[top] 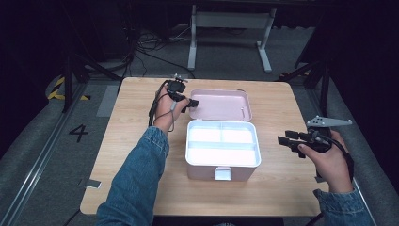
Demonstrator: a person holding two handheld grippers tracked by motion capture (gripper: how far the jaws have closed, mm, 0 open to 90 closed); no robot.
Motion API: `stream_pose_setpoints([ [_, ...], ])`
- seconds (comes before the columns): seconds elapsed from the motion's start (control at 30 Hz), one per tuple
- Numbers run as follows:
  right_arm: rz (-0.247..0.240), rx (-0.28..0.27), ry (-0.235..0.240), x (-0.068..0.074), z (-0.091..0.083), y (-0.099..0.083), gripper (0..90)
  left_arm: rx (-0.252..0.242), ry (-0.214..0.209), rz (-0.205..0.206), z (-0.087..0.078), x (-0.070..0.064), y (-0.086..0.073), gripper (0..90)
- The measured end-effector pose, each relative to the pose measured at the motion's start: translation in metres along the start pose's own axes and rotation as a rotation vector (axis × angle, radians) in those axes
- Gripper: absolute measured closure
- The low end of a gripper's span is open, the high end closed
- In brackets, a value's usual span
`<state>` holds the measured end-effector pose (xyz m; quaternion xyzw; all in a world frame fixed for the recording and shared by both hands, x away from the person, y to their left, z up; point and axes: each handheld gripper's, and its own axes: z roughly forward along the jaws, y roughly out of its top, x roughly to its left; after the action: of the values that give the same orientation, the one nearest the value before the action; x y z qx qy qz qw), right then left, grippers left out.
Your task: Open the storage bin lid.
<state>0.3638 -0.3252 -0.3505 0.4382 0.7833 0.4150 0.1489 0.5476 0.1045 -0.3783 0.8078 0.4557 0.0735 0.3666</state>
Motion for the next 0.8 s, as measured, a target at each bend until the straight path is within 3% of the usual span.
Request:
stream_pose_setpoints([
  [0.13,0.000,0.001,0.003,0.001,0.001,0.001,53.4,-0.044,-0.003,0.021,-0.021,-0.005,0.000,31.9],
  [0.23,-0.001,0.002,0.010,0.001,0.003,0.002,53.3,-0.076,-0.005,0.059,-0.040,-0.012,-0.002,31.6],
  [0.33,-0.009,0.004,0.014,0.001,0.005,0.004,53.2,-0.087,-0.009,0.099,-0.059,-0.019,-0.008,30.8],
  [0.4,-0.011,0.003,0.016,0.001,0.005,0.005,53.0,-0.091,-0.012,0.105,-0.064,-0.021,-0.010,30.7],
  [0.53,-0.018,0.002,0.023,-0.001,0.009,0.013,51.9,-0.112,-0.006,0.147,-0.096,-0.031,-0.024,30.5],
  [0.8,-0.042,0.026,0.038,-0.003,0.022,0.022,50.6,-0.116,0.007,0.185,-0.130,-0.038,-0.054,29.4],
])
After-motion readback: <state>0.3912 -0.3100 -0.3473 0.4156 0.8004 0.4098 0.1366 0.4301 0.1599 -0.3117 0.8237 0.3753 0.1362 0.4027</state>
